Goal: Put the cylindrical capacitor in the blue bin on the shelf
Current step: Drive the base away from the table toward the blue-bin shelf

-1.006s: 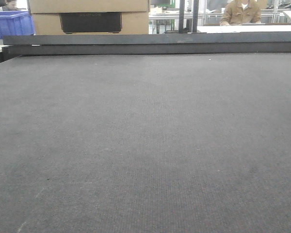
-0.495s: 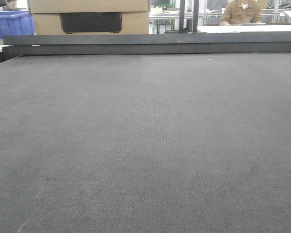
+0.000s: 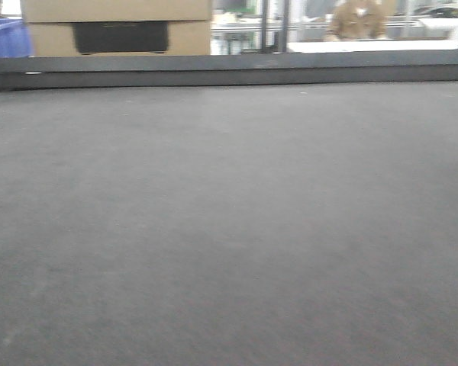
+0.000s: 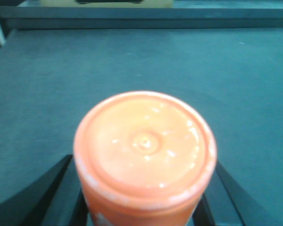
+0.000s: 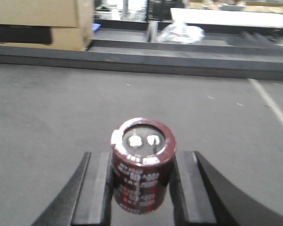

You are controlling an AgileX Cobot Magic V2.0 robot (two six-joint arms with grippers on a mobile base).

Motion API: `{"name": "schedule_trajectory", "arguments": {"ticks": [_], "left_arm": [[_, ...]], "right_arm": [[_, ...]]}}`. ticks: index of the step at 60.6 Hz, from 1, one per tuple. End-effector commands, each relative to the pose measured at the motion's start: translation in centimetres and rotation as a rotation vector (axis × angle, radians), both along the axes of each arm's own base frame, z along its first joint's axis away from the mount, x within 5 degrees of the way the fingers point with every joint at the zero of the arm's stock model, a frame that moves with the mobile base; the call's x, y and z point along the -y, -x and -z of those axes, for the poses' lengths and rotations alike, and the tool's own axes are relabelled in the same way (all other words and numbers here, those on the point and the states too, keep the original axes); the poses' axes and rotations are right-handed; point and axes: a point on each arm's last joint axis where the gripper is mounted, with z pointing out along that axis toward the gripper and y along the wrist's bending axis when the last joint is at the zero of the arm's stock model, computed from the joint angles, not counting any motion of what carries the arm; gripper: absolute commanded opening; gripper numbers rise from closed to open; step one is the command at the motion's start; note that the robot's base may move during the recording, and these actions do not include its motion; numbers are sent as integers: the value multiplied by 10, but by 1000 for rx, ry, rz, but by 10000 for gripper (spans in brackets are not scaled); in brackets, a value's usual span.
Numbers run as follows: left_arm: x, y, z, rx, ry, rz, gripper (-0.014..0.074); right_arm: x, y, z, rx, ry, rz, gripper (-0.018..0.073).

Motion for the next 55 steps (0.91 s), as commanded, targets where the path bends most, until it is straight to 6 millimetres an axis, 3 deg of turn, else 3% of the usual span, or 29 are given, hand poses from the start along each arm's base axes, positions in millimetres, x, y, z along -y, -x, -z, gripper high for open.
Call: {"name": "schedule_trajectory", "arguments": {"ticks": [1, 55], "left_arm": [[1, 2, -5, 35, 7, 8, -111], [1, 2, -5, 35, 7, 8, -111]], "right_arm": [[0, 2, -3, 31, -3, 2, -162], [0, 2, -3, 31, -3, 2, -162]]}}
